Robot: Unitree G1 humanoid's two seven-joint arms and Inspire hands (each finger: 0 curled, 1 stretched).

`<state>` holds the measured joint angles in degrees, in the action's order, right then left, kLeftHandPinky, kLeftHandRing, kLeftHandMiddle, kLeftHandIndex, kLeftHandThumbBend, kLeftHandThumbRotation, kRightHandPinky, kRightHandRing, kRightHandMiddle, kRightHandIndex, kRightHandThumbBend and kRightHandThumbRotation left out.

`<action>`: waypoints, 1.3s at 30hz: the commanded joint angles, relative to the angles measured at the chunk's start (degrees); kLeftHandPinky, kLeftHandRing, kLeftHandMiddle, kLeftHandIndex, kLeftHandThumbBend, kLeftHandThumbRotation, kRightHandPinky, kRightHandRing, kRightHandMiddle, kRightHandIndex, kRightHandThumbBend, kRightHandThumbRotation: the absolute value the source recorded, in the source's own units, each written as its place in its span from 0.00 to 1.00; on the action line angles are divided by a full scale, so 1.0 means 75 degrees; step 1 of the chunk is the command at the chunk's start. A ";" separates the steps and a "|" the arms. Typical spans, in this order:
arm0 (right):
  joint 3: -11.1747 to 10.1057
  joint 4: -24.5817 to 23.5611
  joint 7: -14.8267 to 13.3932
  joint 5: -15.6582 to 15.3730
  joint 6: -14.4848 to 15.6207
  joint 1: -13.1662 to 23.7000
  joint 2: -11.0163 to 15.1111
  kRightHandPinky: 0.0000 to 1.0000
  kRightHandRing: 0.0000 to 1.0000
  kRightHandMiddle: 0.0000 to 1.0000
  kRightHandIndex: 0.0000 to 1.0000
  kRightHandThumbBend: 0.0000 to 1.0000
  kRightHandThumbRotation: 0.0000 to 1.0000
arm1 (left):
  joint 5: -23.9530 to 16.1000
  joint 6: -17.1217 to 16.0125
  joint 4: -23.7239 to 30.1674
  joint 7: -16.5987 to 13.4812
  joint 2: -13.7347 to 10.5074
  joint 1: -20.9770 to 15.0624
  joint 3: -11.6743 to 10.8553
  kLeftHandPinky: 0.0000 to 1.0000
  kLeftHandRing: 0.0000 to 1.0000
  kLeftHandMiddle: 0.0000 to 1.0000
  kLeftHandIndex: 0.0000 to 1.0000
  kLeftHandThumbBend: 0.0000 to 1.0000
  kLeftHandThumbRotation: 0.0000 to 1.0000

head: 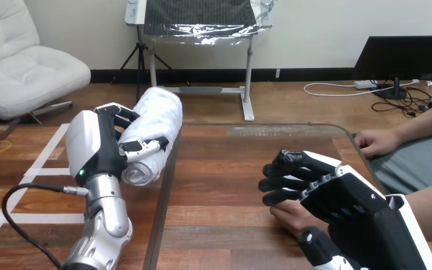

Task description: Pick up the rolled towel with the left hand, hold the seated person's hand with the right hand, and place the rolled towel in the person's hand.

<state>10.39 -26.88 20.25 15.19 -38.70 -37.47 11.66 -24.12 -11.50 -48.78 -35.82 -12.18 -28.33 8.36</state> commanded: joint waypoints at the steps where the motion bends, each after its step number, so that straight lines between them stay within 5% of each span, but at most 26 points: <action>1: -0.0249 -0.0123 -0.0132 -0.0260 -0.0088 0.0439 -0.0082 0.60 0.68 0.73 0.74 0.55 0.45 | 0.0075 -0.0580 0.1099 0.0020 -0.0187 -0.0121 -0.0177 0.30 0.35 0.42 0.44 0.68 0.00; 17: -0.1316 0.0002 -0.0906 -0.1891 0.0040 0.0972 -0.0134 0.74 0.78 0.80 0.79 0.58 0.42 | 0.0700 -0.1402 0.2961 0.0193 0.0306 0.0964 -0.0427 0.30 0.35 0.41 0.43 0.69 0.00; 29: -0.2250 0.0056 -0.1150 -0.2624 0.0675 0.1621 0.0313 0.81 0.84 0.84 0.83 0.78 0.36 | 0.1177 -0.1829 0.4805 0.0606 0.0804 0.2038 -0.0440 0.27 0.32 0.38 0.41 0.66 0.00; 39: -0.2997 0.0253 -0.1197 -0.3296 0.1345 0.2190 0.0931 0.81 0.86 0.86 0.85 0.82 0.35 | 0.1704 -0.2100 0.6310 0.1046 0.1202 0.3031 -0.0388 0.27 0.32 0.38 0.41 0.63 0.00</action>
<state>-4.57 -26.30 13.55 -5.40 -33.15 -30.97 14.18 -14.97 -20.15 -22.47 -29.95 -5.82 -7.83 6.07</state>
